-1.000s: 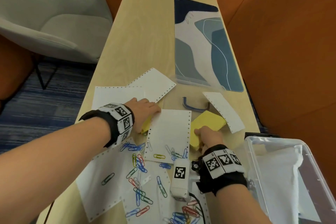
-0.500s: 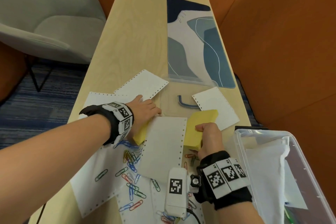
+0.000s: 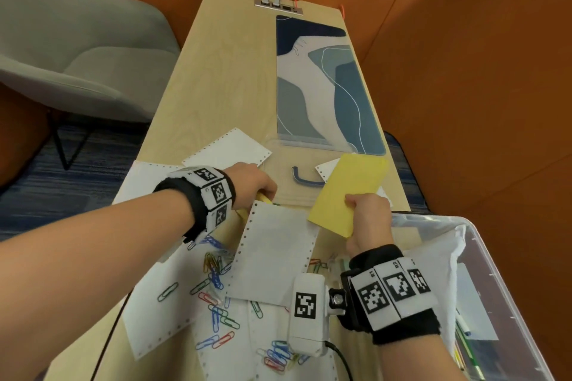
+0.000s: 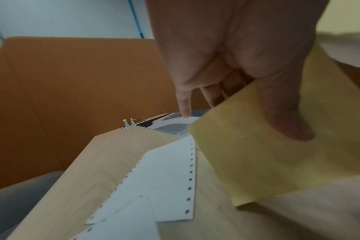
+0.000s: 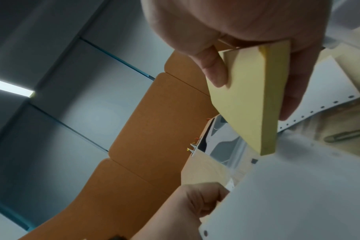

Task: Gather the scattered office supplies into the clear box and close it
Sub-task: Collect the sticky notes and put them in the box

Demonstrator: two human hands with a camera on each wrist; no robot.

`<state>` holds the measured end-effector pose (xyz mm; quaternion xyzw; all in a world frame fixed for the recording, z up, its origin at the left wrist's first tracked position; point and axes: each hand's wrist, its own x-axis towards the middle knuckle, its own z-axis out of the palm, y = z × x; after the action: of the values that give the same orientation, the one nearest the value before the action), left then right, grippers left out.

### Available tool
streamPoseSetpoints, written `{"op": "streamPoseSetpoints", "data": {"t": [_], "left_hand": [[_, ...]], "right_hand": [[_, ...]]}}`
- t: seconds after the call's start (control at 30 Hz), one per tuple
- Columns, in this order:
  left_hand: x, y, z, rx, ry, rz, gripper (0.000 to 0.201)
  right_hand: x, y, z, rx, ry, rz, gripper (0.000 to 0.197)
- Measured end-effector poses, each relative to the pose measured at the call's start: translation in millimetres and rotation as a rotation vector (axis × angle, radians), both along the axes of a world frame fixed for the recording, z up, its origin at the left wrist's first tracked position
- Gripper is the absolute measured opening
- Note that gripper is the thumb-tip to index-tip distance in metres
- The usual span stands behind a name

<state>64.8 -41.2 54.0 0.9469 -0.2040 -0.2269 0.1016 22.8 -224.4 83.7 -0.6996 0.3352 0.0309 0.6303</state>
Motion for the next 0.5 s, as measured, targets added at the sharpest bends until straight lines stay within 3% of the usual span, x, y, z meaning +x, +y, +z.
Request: {"op": "streamPoseSetpoints", "data": {"t": [0.2, 0.27, 0.37, 0.43, 0.5], "left_hand": [[0.1, -0.7, 26.8, -0.184, -0.25, 0.135, 0.021], [-1.3, -1.5, 44.5, -0.362, -0.364, 0.267, 0.025], [-5.2, -8.6, 80.0, -0.767, -0.455, 0.545, 0.037], [-7.2, -15.7, 103.5, -1.083, -0.339, 0.675, 0.042], [-12.9, -25.6, 121.7, -1.325, -0.086, 0.721, 0.042]], "right_hand": [[1.8, -11.9, 11.6, -0.032, -0.082, 0.057, 0.033], [-0.6, -15.9, 19.0, 0.016, -0.107, 0.091, 0.034], [-1.9, -20.0, 27.6, 0.087, -0.084, 0.109, 0.04], [-6.0, -22.1, 35.2, 0.16, -0.068, 0.139, 0.037], [-11.5, -25.8, 42.3, 0.249, -0.071, 0.176, 0.036]]}}
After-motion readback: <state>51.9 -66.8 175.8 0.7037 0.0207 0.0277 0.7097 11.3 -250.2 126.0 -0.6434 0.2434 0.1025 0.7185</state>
